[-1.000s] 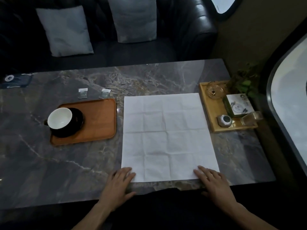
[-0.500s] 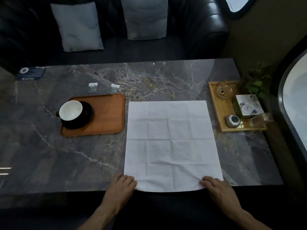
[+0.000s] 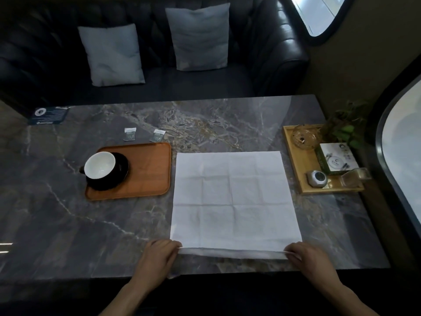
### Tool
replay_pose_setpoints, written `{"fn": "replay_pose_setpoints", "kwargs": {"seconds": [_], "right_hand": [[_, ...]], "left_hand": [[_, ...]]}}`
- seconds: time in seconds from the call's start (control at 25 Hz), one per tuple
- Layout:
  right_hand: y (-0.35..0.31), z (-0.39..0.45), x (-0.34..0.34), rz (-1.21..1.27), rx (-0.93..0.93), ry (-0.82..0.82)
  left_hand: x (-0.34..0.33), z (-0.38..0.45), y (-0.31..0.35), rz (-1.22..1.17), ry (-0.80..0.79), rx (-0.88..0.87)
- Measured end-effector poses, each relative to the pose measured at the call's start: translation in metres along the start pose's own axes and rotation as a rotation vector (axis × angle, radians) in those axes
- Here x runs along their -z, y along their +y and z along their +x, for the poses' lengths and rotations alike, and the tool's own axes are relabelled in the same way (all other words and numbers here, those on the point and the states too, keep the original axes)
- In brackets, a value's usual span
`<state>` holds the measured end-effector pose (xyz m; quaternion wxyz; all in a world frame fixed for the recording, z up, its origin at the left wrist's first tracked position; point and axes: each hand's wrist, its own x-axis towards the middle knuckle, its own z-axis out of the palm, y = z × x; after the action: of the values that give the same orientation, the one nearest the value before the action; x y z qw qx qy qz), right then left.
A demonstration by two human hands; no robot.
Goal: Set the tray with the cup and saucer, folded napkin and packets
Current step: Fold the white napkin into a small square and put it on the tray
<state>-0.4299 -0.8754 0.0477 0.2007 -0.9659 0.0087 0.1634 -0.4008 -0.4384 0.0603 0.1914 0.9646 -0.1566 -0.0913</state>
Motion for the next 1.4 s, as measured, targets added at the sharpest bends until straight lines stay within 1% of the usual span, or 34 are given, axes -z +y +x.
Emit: {"fn": "replay_pose_setpoints", "kwargs": {"seconds": [0.24,0.32,0.44,0.72,0.8,0.96,1.16,1.4], "right_hand": [[-0.001,0.047,0.032,0.062,-0.033,0.086],[-0.003,0.065,0.044,0.083,-0.033,0.100],[-0.010,0.098,0.063,0.102,-0.035,0.106],[-0.021,0.164,0.098,0.032,0.008,0.146],[-0.023,0.183,0.103,0.010,0.010,0.146],[-0.027,0.221,0.106,0.037,-0.035,0.117],[-0.028,0.256,0.106,0.024,-0.079,0.101],[-0.026,0.285,0.105,-0.008,-0.092,0.077]], "left_hand": [[0.021,0.045,-0.005,-0.126,0.090,0.047],[0.028,0.067,-0.008,-0.209,0.059,0.103],[0.038,0.102,-0.014,-0.307,0.037,0.134],[0.058,0.172,-0.031,-0.357,0.006,0.211],[0.061,0.188,-0.038,-0.370,-0.003,0.212],[0.062,0.221,-0.052,-0.429,-0.063,0.286],[0.053,0.254,-0.066,-0.505,-0.045,0.350],[0.036,0.280,-0.077,-0.505,-0.061,0.374]]}}
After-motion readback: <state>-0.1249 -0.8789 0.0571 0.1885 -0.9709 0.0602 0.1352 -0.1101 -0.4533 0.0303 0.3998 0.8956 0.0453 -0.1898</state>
